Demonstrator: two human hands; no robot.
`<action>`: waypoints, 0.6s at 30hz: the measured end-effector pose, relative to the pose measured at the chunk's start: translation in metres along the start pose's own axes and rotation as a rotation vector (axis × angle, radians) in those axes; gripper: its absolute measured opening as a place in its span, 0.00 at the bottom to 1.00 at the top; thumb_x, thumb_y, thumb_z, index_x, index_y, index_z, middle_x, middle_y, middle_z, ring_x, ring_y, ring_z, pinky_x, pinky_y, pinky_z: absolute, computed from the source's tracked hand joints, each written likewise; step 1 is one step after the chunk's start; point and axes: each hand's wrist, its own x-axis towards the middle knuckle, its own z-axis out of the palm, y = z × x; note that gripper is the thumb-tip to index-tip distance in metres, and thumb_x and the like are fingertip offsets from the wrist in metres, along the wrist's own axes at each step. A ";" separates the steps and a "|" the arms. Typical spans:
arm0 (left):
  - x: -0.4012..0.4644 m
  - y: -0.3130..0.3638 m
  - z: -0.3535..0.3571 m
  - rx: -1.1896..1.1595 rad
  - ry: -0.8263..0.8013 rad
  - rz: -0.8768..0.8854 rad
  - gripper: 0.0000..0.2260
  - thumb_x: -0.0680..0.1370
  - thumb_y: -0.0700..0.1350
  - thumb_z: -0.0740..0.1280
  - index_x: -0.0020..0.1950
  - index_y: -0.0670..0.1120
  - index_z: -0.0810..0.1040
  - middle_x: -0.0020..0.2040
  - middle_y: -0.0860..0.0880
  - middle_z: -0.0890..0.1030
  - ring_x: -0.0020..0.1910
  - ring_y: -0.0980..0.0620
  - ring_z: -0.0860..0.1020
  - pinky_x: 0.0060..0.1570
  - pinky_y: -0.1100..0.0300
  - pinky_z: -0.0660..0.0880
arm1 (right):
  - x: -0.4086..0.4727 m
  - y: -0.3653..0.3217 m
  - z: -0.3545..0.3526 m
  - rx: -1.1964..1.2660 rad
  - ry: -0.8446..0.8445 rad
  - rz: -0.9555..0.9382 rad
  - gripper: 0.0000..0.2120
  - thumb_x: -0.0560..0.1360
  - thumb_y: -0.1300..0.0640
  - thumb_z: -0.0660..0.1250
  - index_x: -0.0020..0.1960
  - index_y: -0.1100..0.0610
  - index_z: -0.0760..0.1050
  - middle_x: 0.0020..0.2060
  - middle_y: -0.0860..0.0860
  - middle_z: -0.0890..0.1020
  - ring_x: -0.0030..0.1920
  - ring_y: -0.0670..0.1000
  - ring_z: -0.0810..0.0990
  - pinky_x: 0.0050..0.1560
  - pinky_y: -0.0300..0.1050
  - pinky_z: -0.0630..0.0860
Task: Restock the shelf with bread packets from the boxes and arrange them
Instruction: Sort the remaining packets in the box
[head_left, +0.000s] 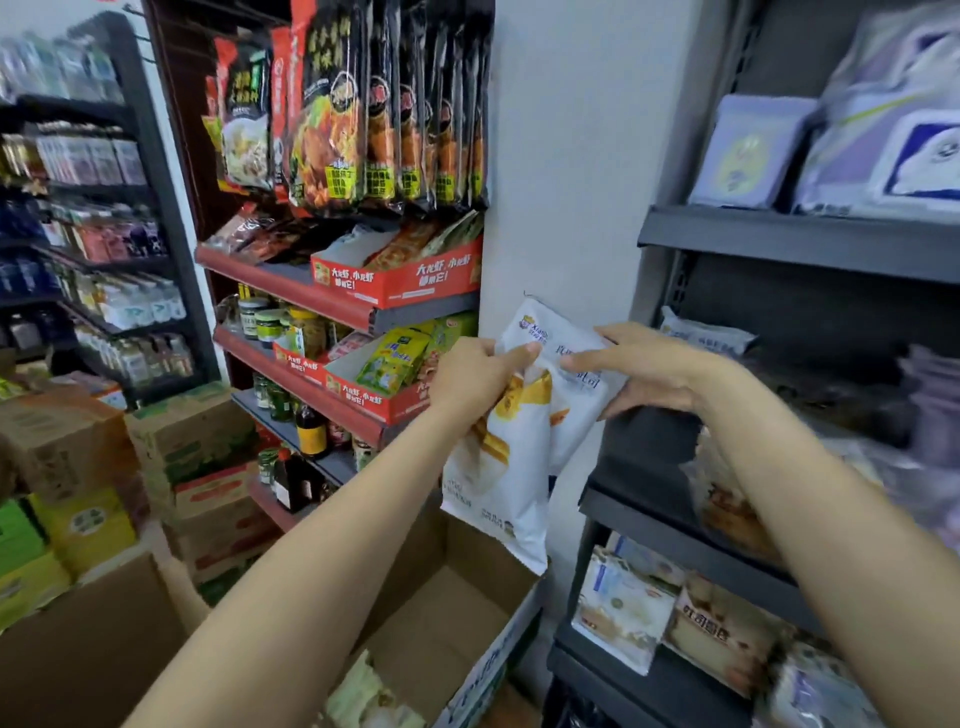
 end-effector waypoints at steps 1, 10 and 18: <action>0.006 0.006 0.009 0.003 0.009 0.013 0.20 0.71 0.60 0.69 0.30 0.46 0.71 0.26 0.53 0.70 0.27 0.52 0.69 0.34 0.59 0.64 | 0.002 0.000 -0.008 -0.090 0.102 -0.011 0.07 0.75 0.60 0.68 0.52 0.57 0.78 0.42 0.53 0.83 0.41 0.52 0.83 0.42 0.51 0.82; 0.054 0.049 0.075 0.193 0.141 0.158 0.14 0.75 0.56 0.65 0.53 0.47 0.76 0.53 0.48 0.80 0.55 0.47 0.77 0.49 0.56 0.71 | 0.038 0.021 -0.110 -0.608 0.686 -0.100 0.22 0.75 0.63 0.66 0.68 0.61 0.69 0.65 0.58 0.74 0.63 0.57 0.74 0.57 0.43 0.68; 0.080 0.053 0.102 0.204 0.096 0.214 0.15 0.77 0.55 0.63 0.49 0.44 0.79 0.50 0.46 0.82 0.52 0.46 0.78 0.46 0.59 0.69 | 0.070 0.059 -0.155 -0.695 0.586 -0.077 0.16 0.74 0.69 0.66 0.61 0.65 0.75 0.57 0.61 0.79 0.57 0.59 0.77 0.51 0.44 0.70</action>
